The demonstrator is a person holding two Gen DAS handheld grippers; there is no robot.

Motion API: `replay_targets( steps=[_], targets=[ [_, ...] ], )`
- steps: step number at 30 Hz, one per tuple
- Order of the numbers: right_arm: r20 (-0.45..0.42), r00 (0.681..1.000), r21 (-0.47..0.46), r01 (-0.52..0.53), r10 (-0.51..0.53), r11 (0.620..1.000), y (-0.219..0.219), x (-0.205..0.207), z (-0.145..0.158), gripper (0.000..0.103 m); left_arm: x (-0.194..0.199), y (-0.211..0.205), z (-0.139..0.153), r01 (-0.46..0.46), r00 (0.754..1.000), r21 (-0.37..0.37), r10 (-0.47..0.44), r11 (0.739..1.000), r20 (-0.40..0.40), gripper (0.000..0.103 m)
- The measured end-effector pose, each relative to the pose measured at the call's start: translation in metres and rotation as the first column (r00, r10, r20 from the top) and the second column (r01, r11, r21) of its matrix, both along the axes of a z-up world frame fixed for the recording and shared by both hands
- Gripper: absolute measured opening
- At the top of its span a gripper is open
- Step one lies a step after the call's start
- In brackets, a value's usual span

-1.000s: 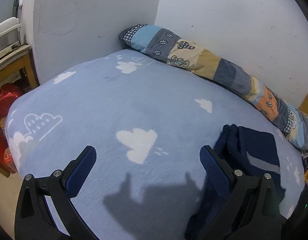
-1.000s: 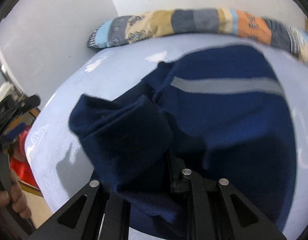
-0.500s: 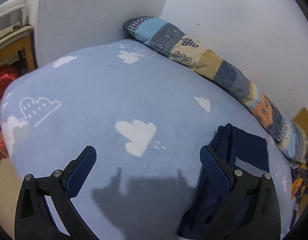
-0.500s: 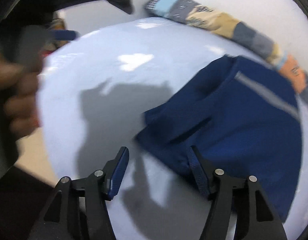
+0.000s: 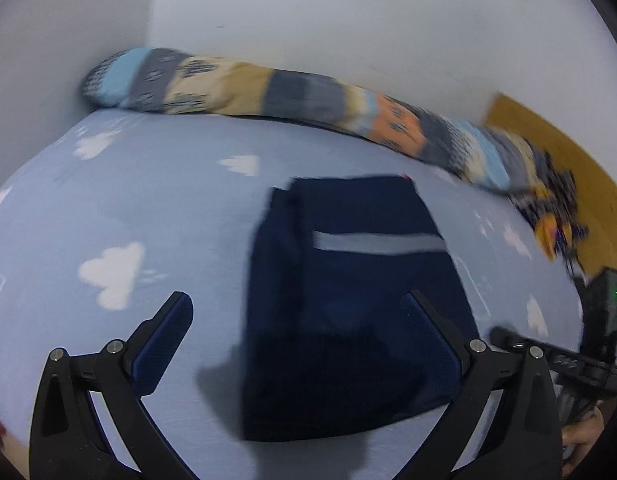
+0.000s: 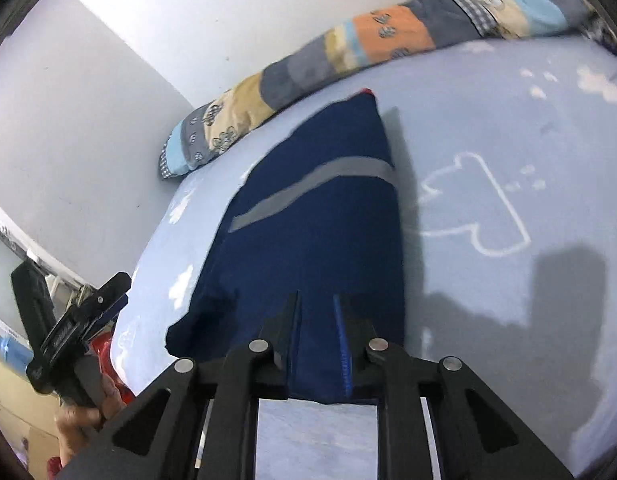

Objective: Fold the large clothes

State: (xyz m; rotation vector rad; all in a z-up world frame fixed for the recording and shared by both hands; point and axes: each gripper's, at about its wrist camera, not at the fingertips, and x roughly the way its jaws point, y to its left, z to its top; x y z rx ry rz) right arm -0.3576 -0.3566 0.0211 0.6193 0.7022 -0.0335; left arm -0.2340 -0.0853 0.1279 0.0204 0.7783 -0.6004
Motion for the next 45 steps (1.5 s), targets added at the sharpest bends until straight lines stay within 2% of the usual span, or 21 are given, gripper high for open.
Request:
replay_targets(
  steps=[2,4,6,7,9,12,14,17,20,21,23,24,26,28,31,35,38,39,41,45],
  targets=[
    [-0.042,0.998,-0.011,-0.044,0.043,0.999,0.011,0.005,-0.019,0.017,-0.004,-0.014,-0.004,0.043,0.999,0.011,-0.043,0.999,-0.011,0.103],
    [-0.106,0.991,-0.103,-0.090,0.080,0.991,0.033,0.016,-0.037,0.018,-0.005,-0.025,-0.012,0.067,0.997,0.013,-0.066,0.998,-0.044,0.103],
    [-0.174,0.979,-0.220,-0.147,0.109,0.964,0.051,0.025,-0.055,0.017,-0.004,-0.032,-0.021,0.075,0.994,0.025,-0.072,0.997,-0.085,0.103],
    [-0.171,0.979,-0.226,-0.150,0.112,0.962,0.053,0.028,-0.057,0.017,-0.002,-0.034,-0.024,0.071,0.993,0.036,-0.067,0.997,-0.093,0.103],
    [-0.184,0.977,-0.175,-0.143,0.110,0.974,0.045,0.029,-0.055,0.018,-0.004,-0.037,-0.029,0.072,0.992,0.048,-0.066,0.996,-0.104,0.103],
    [-0.199,0.967,-0.150,-0.190,0.159,0.970,0.042,0.024,-0.035,0.021,-0.005,-0.039,-0.032,0.077,0.991,0.054,-0.070,0.996,-0.113,0.103],
    [-0.118,0.979,-0.110,-0.181,0.168,0.977,0.035,0.016,-0.014,0.021,-0.004,-0.045,-0.034,0.077,0.992,0.060,-0.071,0.995,-0.105,0.103],
    [-0.048,0.992,-0.127,-0.122,0.117,0.984,0.020,0.021,0.019,0.021,0.000,-0.052,-0.036,0.080,0.992,0.061,-0.074,0.995,-0.099,0.103],
    [-0.036,0.996,-0.153,-0.084,0.080,0.985,0.000,0.044,0.041,0.024,0.005,-0.064,-0.043,0.090,0.989,0.082,-0.080,0.993,-0.123,0.103],
    [-0.042,0.997,-0.169,-0.065,0.059,0.984,-0.008,0.057,0.048,0.024,0.005,-0.068,-0.045,0.090,0.989,0.099,-0.077,0.991,-0.129,0.103],
    [-0.048,0.998,-0.170,-0.054,0.047,0.984,-0.017,0.090,0.054,0.026,0.008,-0.078,-0.053,0.079,0.989,0.183,-0.055,0.980,-0.135,0.103],
    [-0.069,0.997,-0.178,-0.047,0.035,0.983,-0.020,0.109,0.052,0.032,0.010,-0.084,-0.060,0.071,0.990,0.248,-0.038,0.966,-0.135,0.103],
    [-0.104,0.995,-0.191,-0.030,0.010,0.981,-0.025,0.138,0.041,0.033,0.014,-0.088,-0.073,0.064,0.986,0.330,-0.008,0.942,-0.167,0.103],
    [-0.149,0.989,-0.214,-0.023,-0.010,0.977,-0.029,0.170,0.022,0.032,0.018,-0.084,-0.079,0.053,0.977,0.309,0.014,0.949,-0.211,0.103],
    [-0.210,0.977,-0.249,-0.019,-0.035,0.968,-0.033,0.191,-0.005,0.033,0.020,-0.079,-0.079,0.048,0.973,0.305,0.024,0.951,-0.229,0.103],
    [-0.345,0.938,-0.246,-0.075,-0.015,0.966,-0.031,0.217,-0.038,0.037,0.021,-0.073,-0.081,0.037,0.968,0.288,0.037,0.957,-0.247,0.103],
    [-0.375,0.927,-0.288,-0.100,-0.016,0.953,-0.024,0.223,-0.021,0.036,0.019,-0.067,-0.075,0.019,0.965,0.246,0.047,0.969,-0.259,0.103],
    [-0.332,0.943,-0.313,-0.093,-0.017,0.945,-0.019,0.223,-0.007,0.036,0.019,-0.064,-0.071,0.012,0.964,0.214,0.046,0.977,-0.263,0.103],
    [-0.266,0.964,-0.303,-0.108,0.025,0.947,-0.006,0.226,0.012,0.036,0.023,-0.055,-0.063,-0.026,0.966,0.177,0.071,0.984,-0.250,0.103],
    [-0.274,0.956,-0.263,-0.184,0.109,0.947,0.024,0.249,0.007,0.034,0.027,-0.045,-0.065,-0.066,0.964,0.210,0.117,0.975,-0.239,0.103]
  ],
)
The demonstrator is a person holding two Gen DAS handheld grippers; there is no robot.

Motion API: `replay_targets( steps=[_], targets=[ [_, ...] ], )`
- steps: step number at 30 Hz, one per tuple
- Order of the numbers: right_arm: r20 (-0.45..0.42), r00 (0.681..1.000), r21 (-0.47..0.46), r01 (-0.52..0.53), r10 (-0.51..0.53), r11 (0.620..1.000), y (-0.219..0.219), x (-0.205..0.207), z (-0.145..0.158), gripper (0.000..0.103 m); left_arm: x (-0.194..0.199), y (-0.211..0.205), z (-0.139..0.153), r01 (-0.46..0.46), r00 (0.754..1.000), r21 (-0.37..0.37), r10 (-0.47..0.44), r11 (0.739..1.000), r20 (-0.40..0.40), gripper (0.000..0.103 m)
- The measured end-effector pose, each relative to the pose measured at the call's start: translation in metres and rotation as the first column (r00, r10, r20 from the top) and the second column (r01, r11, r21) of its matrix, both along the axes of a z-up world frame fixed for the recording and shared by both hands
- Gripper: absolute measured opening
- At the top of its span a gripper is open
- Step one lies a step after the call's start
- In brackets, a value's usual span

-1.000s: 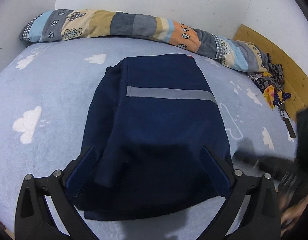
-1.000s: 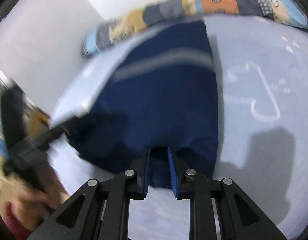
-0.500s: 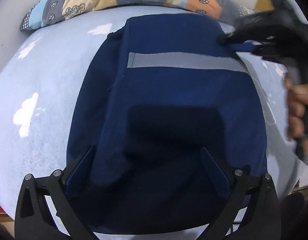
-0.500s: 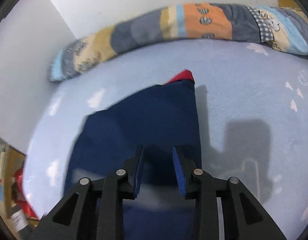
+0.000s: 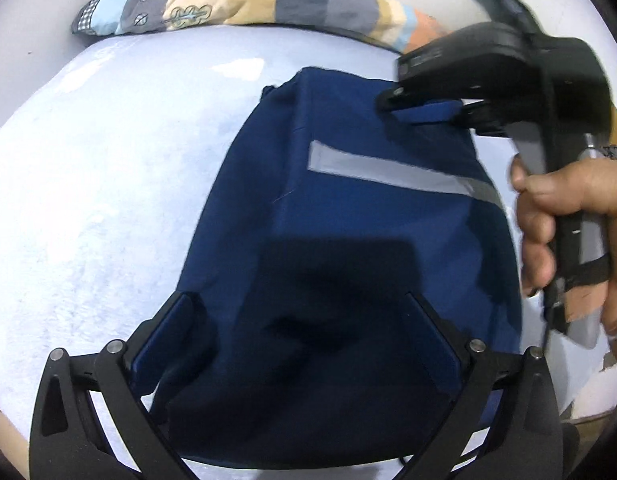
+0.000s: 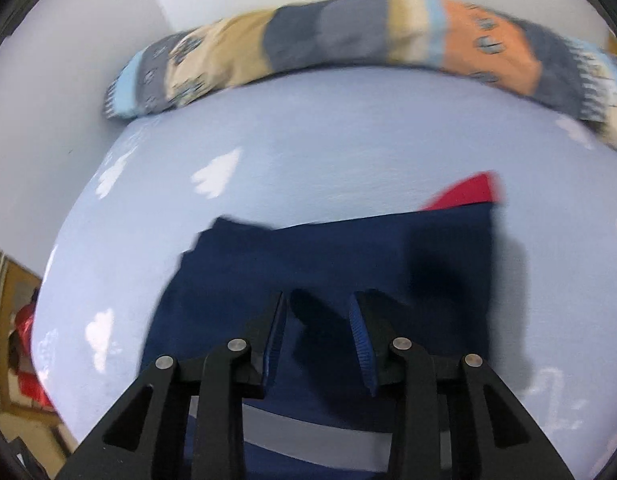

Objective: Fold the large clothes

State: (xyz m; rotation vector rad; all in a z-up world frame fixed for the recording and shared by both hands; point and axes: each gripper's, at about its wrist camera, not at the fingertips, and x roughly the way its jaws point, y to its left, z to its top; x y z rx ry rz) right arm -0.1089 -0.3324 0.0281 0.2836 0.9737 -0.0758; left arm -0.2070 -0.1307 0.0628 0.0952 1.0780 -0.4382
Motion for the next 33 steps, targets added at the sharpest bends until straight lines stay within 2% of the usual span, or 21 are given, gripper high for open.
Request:
replay_targets(
  steps=[2,3,4,6,8,10,11,14,17,19,20,23,26,28,29,31,33],
  targets=[
    [-0.055,0.998,-0.005,-0.015,0.015,1.000,0.011,0.013,-0.019,0.035,0.001,0.001,-0.006,0.001,1.000,0.035,-0.001,0.999,-0.005,0.103],
    [-0.128,0.992,-0.005,-0.025,0.024,1.000,0.016,0.020,-0.036,0.036,0.004,0.002,-0.007,0.004,1.000,0.045,-0.004,0.999,-0.009,0.103],
    [-0.160,0.987,-0.011,-0.032,0.030,0.999,0.019,0.022,-0.043,0.036,0.004,0.001,-0.008,0.004,1.000,0.045,-0.004,0.999,-0.013,0.103],
    [-0.128,0.991,-0.005,-0.038,0.037,0.999,0.019,0.016,-0.037,0.035,0.005,0.003,-0.005,0.002,1.000,0.027,-0.001,1.000,-0.017,0.103],
    [-0.078,0.995,0.066,-0.055,0.060,0.996,0.017,-0.002,-0.019,0.032,0.005,0.008,-0.001,-0.001,1.000,0.010,0.001,1.000,-0.015,0.103],
    [-0.008,0.997,0.048,-0.072,0.072,0.996,0.018,-0.030,0.005,0.037,0.005,0.015,0.003,-0.007,1.000,0.006,0.007,1.000,-0.008,0.103],
    [0.013,0.996,0.012,-0.088,0.088,0.996,0.019,-0.050,0.018,0.036,0.005,0.017,0.005,-0.010,1.000,0.005,0.010,1.000,-0.005,0.103],
    [0.041,0.997,-0.031,-0.071,0.072,0.997,0.017,-0.097,0.032,0.038,0.003,0.021,0.010,-0.009,1.000,0.001,0.009,1.000,0.007,0.103],
    [0.033,0.998,-0.034,-0.046,0.048,0.998,0.019,-0.128,0.023,0.037,-0.001,0.022,0.013,0.001,0.999,0.020,-0.002,1.000,0.032,0.103],
    [-0.029,0.998,-0.026,-0.054,0.053,0.998,0.025,-0.144,-0.003,0.035,0.003,0.017,0.008,0.006,0.999,0.040,-0.007,0.999,0.034,0.103],
    [-0.038,0.998,-0.023,-0.050,0.049,0.999,0.025,-0.144,-0.011,0.036,0.004,0.010,0.008,0.009,0.999,0.047,-0.010,0.999,0.032,0.103],
    [-0.054,0.995,-0.100,-0.089,0.084,0.991,0.036,-0.137,-0.039,0.037,0.001,0.006,0.008,0.007,0.999,0.060,-0.009,0.998,0.036,0.103],
    [-0.058,0.995,-0.059,-0.086,0.082,0.995,0.032,-0.141,-0.022,0.036,-0.001,0.011,0.015,-0.001,0.999,0.051,-0.001,0.999,0.052,0.103],
    [-0.002,0.995,0.011,-0.096,0.096,0.995,0.032,-0.158,-0.004,0.033,-0.004,0.014,0.020,0.000,0.998,0.035,-0.002,0.999,0.063,0.103],
    [0.031,0.994,0.014,-0.101,0.100,0.995,0.035,-0.174,0.007,0.035,-0.006,0.016,0.023,0.002,0.997,0.028,-0.004,1.000,0.072,0.103],
    [0.050,0.996,-0.016,-0.079,0.080,0.997,0.043,-0.200,0.013,0.036,-0.009,0.018,0.026,0.007,0.996,0.028,-0.010,1.000,0.092,0.103],
    [0.045,0.997,0.004,-0.062,0.062,0.998,0.046,-0.220,0.005,0.034,-0.012,0.016,0.026,0.017,0.995,0.025,-0.019,1.000,0.093,0.103]
  ],
)
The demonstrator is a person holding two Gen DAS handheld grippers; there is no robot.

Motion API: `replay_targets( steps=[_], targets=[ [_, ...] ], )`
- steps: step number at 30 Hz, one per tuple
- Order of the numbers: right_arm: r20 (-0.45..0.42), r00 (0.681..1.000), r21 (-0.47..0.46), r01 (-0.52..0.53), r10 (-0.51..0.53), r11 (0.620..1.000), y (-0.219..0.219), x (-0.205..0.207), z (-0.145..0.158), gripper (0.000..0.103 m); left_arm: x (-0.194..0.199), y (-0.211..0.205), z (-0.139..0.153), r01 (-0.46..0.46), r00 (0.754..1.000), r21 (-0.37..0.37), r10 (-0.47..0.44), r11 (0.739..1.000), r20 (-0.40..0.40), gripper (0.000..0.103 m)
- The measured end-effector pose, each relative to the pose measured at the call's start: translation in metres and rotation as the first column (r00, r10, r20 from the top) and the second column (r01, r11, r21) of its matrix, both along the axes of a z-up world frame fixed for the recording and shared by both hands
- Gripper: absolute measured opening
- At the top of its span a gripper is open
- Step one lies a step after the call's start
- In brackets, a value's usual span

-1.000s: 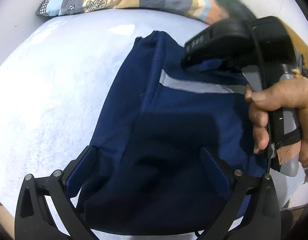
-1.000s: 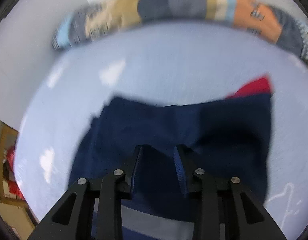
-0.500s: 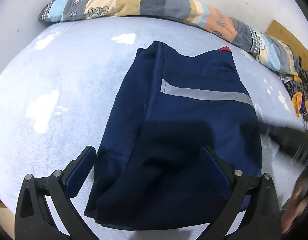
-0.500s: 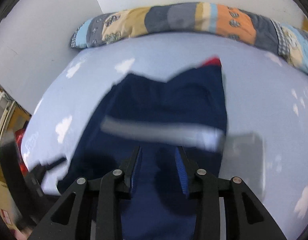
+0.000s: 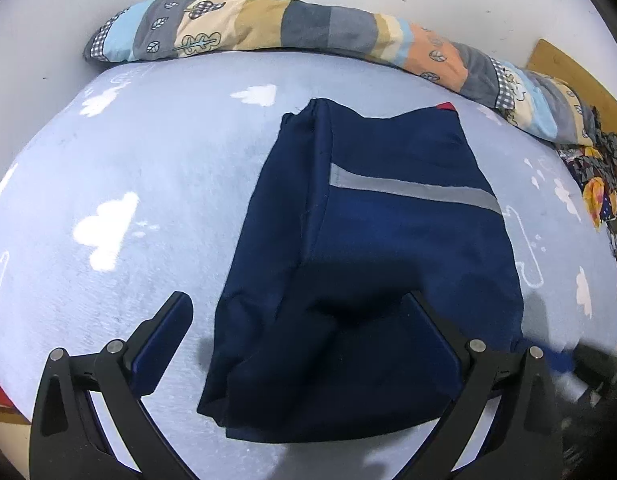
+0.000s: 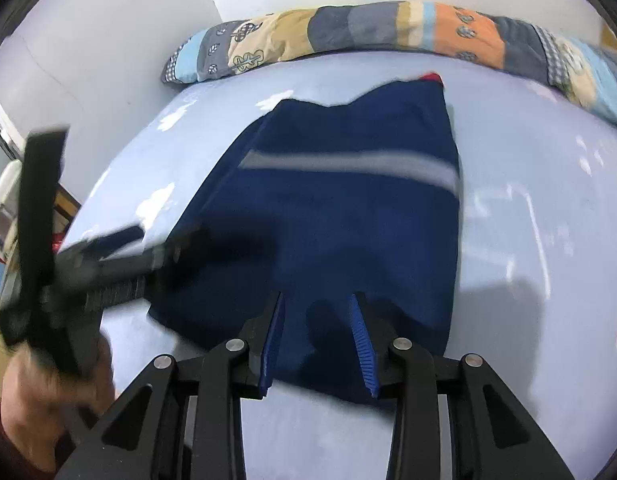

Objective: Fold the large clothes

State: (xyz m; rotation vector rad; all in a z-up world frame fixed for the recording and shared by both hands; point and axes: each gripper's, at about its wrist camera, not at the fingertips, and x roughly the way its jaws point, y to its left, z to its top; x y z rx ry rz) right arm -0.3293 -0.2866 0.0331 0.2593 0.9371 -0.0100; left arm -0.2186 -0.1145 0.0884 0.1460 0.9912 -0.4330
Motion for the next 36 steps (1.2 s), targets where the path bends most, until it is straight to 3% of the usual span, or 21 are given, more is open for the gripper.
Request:
replay_targets(
  steps=[4,7,9,12,18,21,24,27,29,33,36],
  targets=[
    [-0.078,0.996,0.020,0.040,-0.038,0.999,-0.002,-0.011,-0.044,0.033,-0.005,-0.008,-0.016,0.035,0.997,-0.019,-0.036,0.999,-0.063,0.103],
    [-0.071,0.997,0.092,0.025,-0.018,0.995,-0.013,-0.009,-0.053,0.033,-0.009,-0.013,-0.034,0.055,0.995,0.037,-0.052,0.998,-0.086,0.103],
    [-0.099,0.995,0.129,0.017,-0.004,0.991,-0.019,-0.009,-0.045,0.032,-0.013,-0.015,-0.040,0.072,0.995,0.081,-0.066,0.994,-0.071,0.103],
    [-0.027,0.999,0.227,0.031,-0.025,0.973,-0.030,-0.037,-0.021,0.037,-0.020,-0.008,-0.035,0.063,0.996,0.064,-0.059,0.996,-0.063,0.103],
    [-0.003,0.995,0.226,0.099,-0.101,0.969,-0.056,-0.091,-0.011,0.038,-0.040,-0.003,-0.021,0.034,0.999,0.065,-0.032,0.997,-0.025,0.103],
    [0.001,0.987,0.273,0.157,-0.163,0.949,-0.077,-0.114,-0.006,0.038,-0.050,-0.004,-0.007,0.025,1.000,0.015,-0.025,1.000,-0.009,0.103],
    [-0.002,0.970,0.387,0.224,-0.243,0.894,-0.097,-0.132,0.006,0.038,-0.059,-0.005,0.005,0.014,1.000,-0.038,-0.014,0.999,0.001,0.103],
    [0.075,0.966,0.326,0.210,-0.247,0.922,-0.105,-0.140,0.025,0.050,-0.062,-0.005,0.012,0.012,0.999,-0.096,-0.016,0.995,-0.037,0.103],
    [0.091,0.968,0.334,0.192,-0.234,0.923,-0.110,-0.142,0.026,0.050,-0.065,-0.003,0.019,0.016,0.999,-0.102,-0.020,0.995,-0.043,0.103],
    [0.080,0.967,0.447,0.180,-0.240,0.876,-0.128,-0.138,0.012,0.050,-0.072,0.007,0.033,0.067,0.998,-0.127,-0.067,0.990,0.005,0.103],
    [0.066,0.968,0.507,0.175,-0.241,0.844,-0.131,-0.135,0.001,0.050,-0.067,0.017,0.026,0.083,0.997,-0.127,-0.082,0.988,0.013,0.103]
  ],
)
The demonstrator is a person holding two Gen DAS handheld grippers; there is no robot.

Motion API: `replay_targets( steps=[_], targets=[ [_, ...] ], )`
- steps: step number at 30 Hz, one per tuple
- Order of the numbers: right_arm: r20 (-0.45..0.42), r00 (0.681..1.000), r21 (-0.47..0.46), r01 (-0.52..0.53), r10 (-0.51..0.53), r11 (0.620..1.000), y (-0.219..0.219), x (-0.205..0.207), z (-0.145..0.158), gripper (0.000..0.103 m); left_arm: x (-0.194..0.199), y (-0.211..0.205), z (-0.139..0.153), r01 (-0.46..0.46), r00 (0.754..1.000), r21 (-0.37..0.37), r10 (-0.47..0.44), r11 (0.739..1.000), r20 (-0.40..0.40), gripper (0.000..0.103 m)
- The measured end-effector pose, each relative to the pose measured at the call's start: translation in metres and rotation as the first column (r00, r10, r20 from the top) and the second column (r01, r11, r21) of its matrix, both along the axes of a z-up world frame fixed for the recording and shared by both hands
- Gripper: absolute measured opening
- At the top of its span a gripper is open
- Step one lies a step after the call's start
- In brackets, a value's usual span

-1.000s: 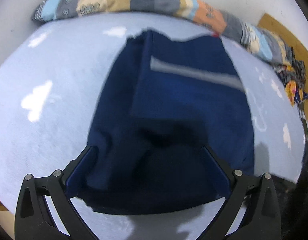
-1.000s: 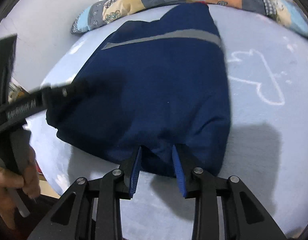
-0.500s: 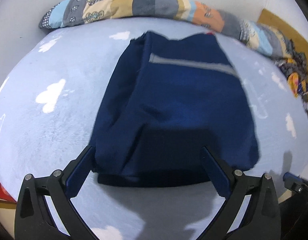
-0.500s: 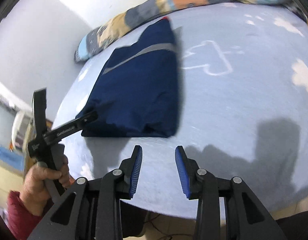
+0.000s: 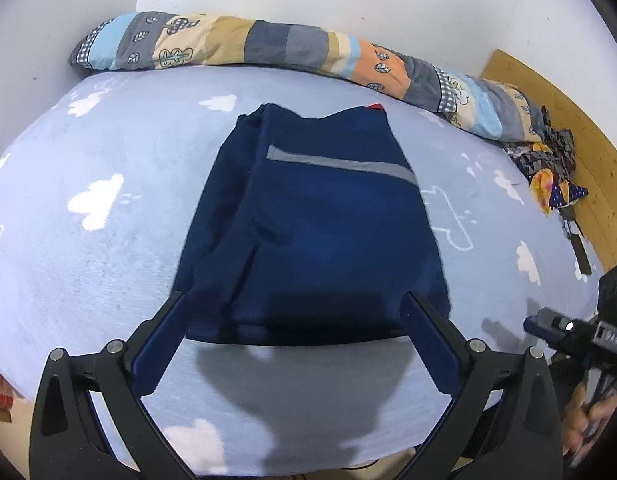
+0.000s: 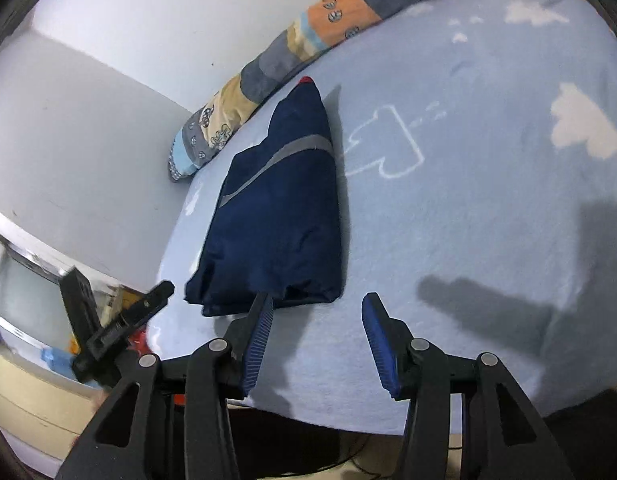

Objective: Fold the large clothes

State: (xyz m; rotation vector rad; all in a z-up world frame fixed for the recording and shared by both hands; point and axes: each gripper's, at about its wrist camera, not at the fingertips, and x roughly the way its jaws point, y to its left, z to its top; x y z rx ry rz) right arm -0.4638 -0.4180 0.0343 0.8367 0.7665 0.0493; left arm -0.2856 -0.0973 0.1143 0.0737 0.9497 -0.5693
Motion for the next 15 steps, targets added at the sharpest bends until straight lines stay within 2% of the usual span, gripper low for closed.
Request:
replay_targets(
  steps=[3,4,7,11,13,15],
  targets=[
    [0.013,1.000,-0.005,-0.017,0.017,1.000,0.003,0.003,0.001,0.051,0.023,0.005,-0.011,0.007,0.999,-0.017,-0.008,1.000,-0.054,0.103],
    [0.016,1.000,-0.014,-0.016,0.016,1.000,0.003,0.004,0.002,0.057,0.032,0.007,-0.014,-0.010,0.996,-0.032,0.007,0.999,-0.086,0.103],
    [0.009,1.000,-0.022,-0.014,0.014,1.000,0.005,0.009,-0.001,0.061,0.067,0.016,-0.022,-0.058,0.979,-0.128,0.031,0.990,-0.203,0.103],
    [-0.033,0.999,-0.016,-0.015,0.015,1.000,0.005,0.017,-0.010,0.061,0.101,0.034,-0.034,-0.152,0.955,-0.218,0.086,0.964,-0.286,0.103],
    [-0.044,0.999,-0.021,-0.017,0.016,1.000,0.004,0.023,-0.012,0.061,0.112,0.041,-0.041,-0.199,0.935,-0.270,0.100,0.942,-0.340,0.103],
    [-0.059,0.998,-0.030,-0.022,0.020,0.999,0.001,0.037,-0.012,0.061,0.121,0.043,-0.051,-0.219,0.911,-0.317,0.077,0.923,-0.404,0.103]
  ],
)
